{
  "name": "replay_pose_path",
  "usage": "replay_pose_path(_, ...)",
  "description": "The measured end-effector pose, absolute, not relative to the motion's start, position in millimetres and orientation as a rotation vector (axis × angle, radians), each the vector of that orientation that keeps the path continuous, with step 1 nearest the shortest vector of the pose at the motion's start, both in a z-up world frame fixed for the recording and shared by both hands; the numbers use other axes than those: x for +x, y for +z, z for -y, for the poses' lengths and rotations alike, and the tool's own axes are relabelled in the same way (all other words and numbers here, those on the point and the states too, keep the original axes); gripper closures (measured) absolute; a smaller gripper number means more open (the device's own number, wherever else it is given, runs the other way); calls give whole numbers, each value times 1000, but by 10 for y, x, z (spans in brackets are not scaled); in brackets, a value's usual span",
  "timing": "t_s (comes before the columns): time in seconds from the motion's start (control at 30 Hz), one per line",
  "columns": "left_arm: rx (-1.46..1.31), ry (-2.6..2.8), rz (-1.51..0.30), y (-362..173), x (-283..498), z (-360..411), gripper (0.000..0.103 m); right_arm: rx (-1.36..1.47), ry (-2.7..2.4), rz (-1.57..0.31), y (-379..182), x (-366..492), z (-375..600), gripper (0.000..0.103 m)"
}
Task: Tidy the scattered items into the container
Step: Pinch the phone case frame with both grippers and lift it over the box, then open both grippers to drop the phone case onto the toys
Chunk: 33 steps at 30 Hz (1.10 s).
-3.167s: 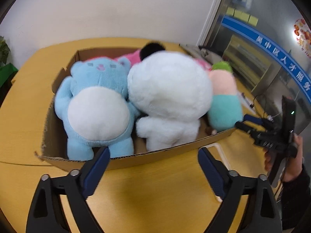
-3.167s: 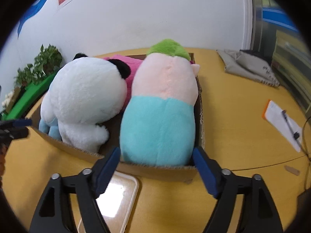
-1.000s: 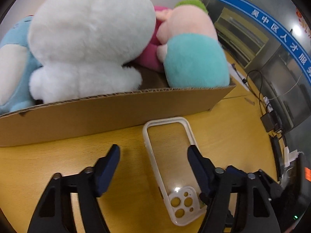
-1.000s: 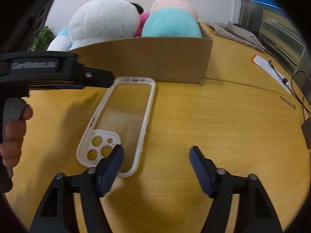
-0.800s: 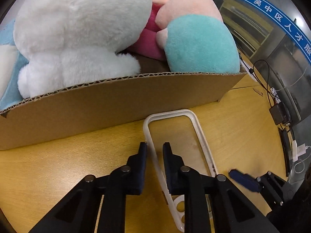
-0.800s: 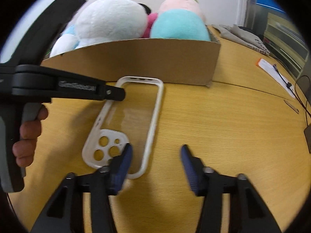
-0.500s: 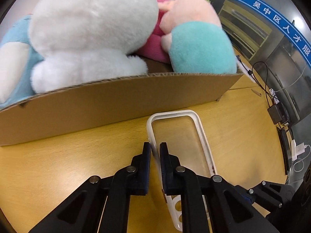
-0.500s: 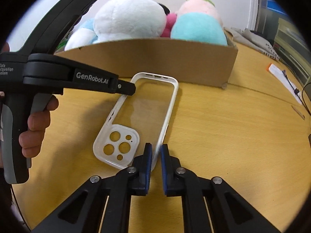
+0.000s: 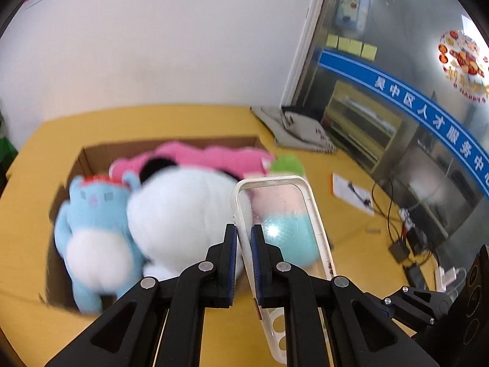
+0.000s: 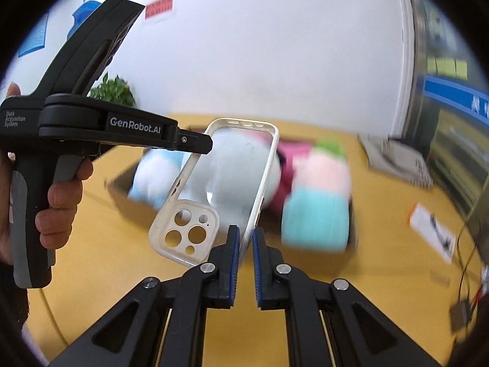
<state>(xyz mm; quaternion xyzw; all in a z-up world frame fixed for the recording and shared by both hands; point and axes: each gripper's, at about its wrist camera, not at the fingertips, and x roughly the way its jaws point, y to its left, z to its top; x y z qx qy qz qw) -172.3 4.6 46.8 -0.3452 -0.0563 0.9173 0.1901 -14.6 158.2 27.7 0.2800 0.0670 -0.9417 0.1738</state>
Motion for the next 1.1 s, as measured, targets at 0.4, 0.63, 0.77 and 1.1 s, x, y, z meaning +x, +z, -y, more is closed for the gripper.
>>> replay_pose_path(0.4,-1102,2568,99,501,-3443,-175,94,826,-2691,-139,571,-1875,-1480,95)
replay_pose_path(0.63,-1387,2471,45,-213,-3934,-368,92,1055,-2610,-136,55,-2429,-1434,96)
replay_pose_path(0.77,-1350,2483,40,-133,-3798,-354,87,1043,-2624,-133,74,-2300,-1438,95)
replay_pose_path(1.1,-1116,2661,23,505,-2704,58,34,885,-2676,9,457,-1390,-1841,30)
